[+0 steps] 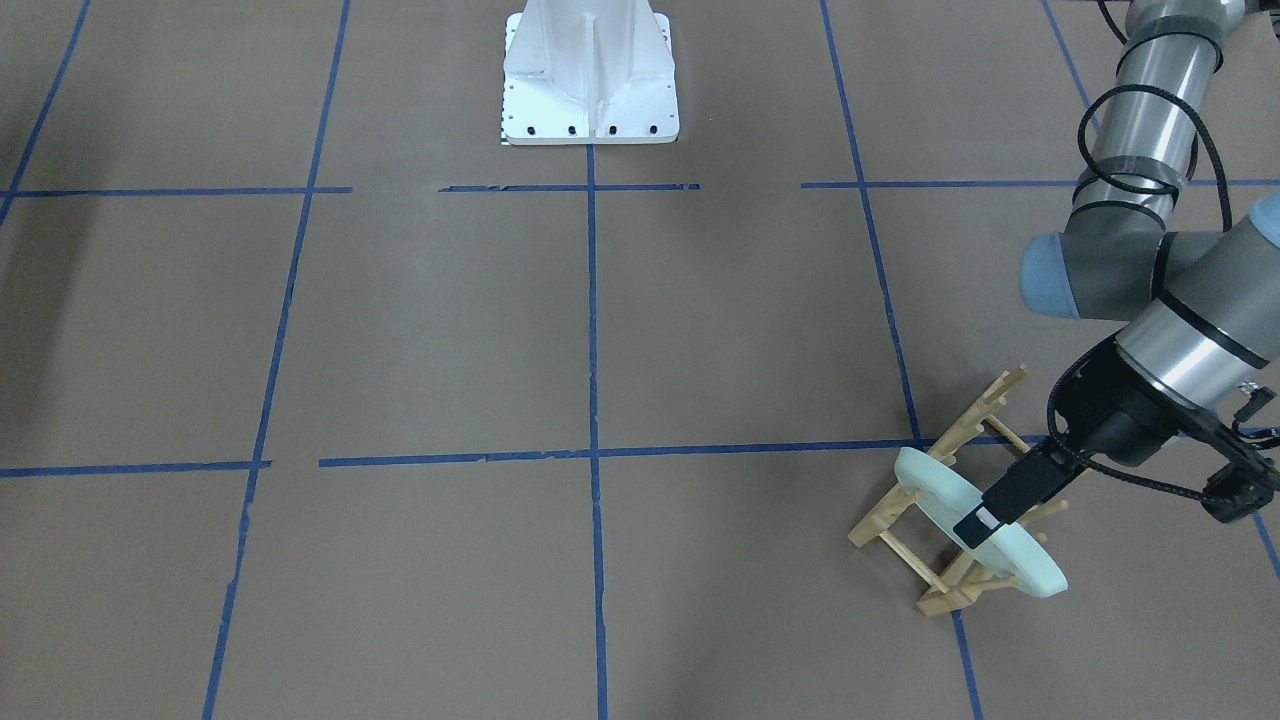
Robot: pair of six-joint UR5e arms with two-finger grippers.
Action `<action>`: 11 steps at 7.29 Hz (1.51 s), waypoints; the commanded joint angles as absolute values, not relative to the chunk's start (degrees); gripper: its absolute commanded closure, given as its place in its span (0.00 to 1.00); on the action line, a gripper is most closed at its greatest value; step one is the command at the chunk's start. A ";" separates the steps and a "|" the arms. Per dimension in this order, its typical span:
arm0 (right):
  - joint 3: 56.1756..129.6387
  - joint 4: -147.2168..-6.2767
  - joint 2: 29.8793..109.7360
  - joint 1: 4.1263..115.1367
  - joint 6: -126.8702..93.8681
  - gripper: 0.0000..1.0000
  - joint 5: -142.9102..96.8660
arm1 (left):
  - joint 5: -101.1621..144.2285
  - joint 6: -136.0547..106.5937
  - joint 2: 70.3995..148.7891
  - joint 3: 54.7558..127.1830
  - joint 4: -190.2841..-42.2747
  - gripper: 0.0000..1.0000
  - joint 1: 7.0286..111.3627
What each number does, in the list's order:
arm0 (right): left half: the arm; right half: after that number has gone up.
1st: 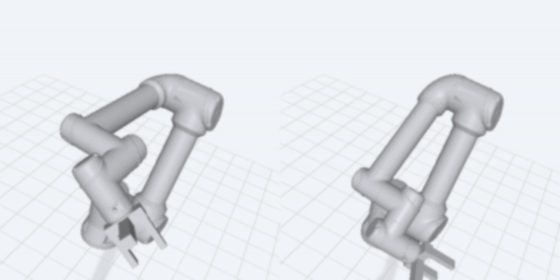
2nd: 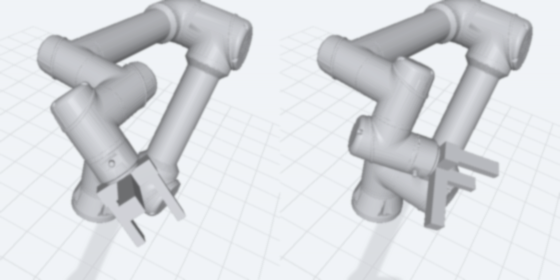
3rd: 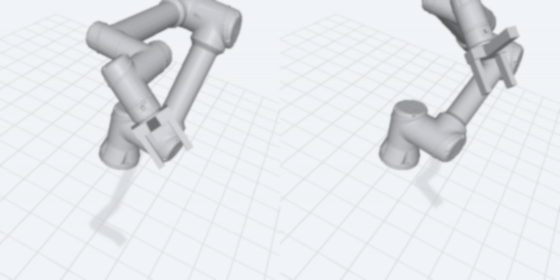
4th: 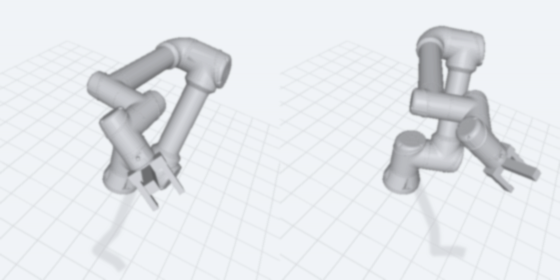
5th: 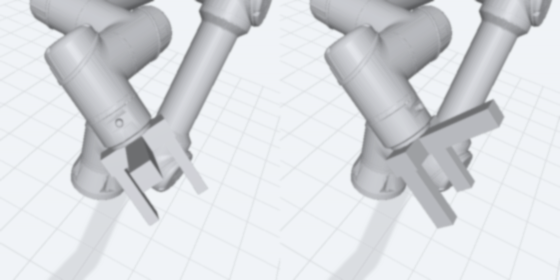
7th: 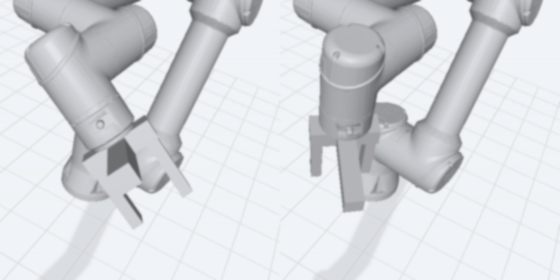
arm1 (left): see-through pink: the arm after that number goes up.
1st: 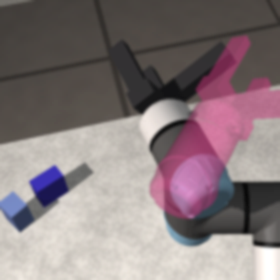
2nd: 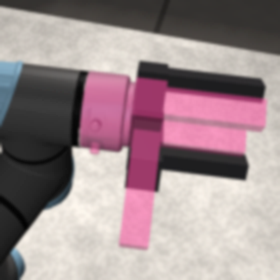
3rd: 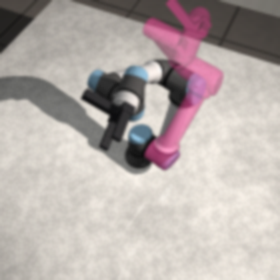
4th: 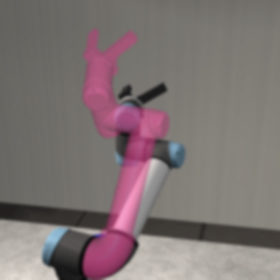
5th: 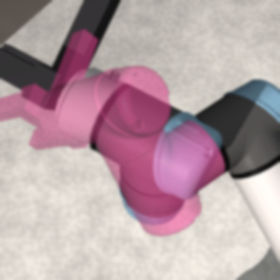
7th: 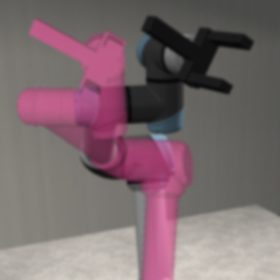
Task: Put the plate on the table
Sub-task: 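Move the left gripper to the pale green plate and grasp its rim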
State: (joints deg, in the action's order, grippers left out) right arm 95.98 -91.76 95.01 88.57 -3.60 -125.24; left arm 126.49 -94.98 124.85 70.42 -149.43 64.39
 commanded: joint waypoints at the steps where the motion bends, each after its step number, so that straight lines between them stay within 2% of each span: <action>1: 95.98 -91.76 95.01 88.59 -3.69 0.00 -125.24 | 126.39 -95.10 124.81 70.49 -149.50 0.55 64.34; 2: 95.98 -91.76 95.01 88.59 -3.60 0.00 -125.24 | 126.47 -95.10 124.72 70.58 -149.50 0.73 64.51; 3: 95.98 -91.76 95.01 88.59 -3.60 0.00 -125.24 | 126.56 -94.92 124.54 70.75 -149.59 0.96 64.69; 4: 95.98 -91.76 95.01 88.59 -3.60 0.00 -125.24 | 126.91 -94.83 124.45 71.19 -149.68 1.00 65.56; 9: 95.98 -91.76 95.01 88.59 -3.60 0.00 -125.24 | 142.17 -95.18 123.84 75.23 -148.89 1.00 76.97; 11: 95.98 -91.76 95.01 88.59 -3.60 0.00 -125.24 | 146.42 -94.31 124.19 78.20 -144.18 1.00 79.19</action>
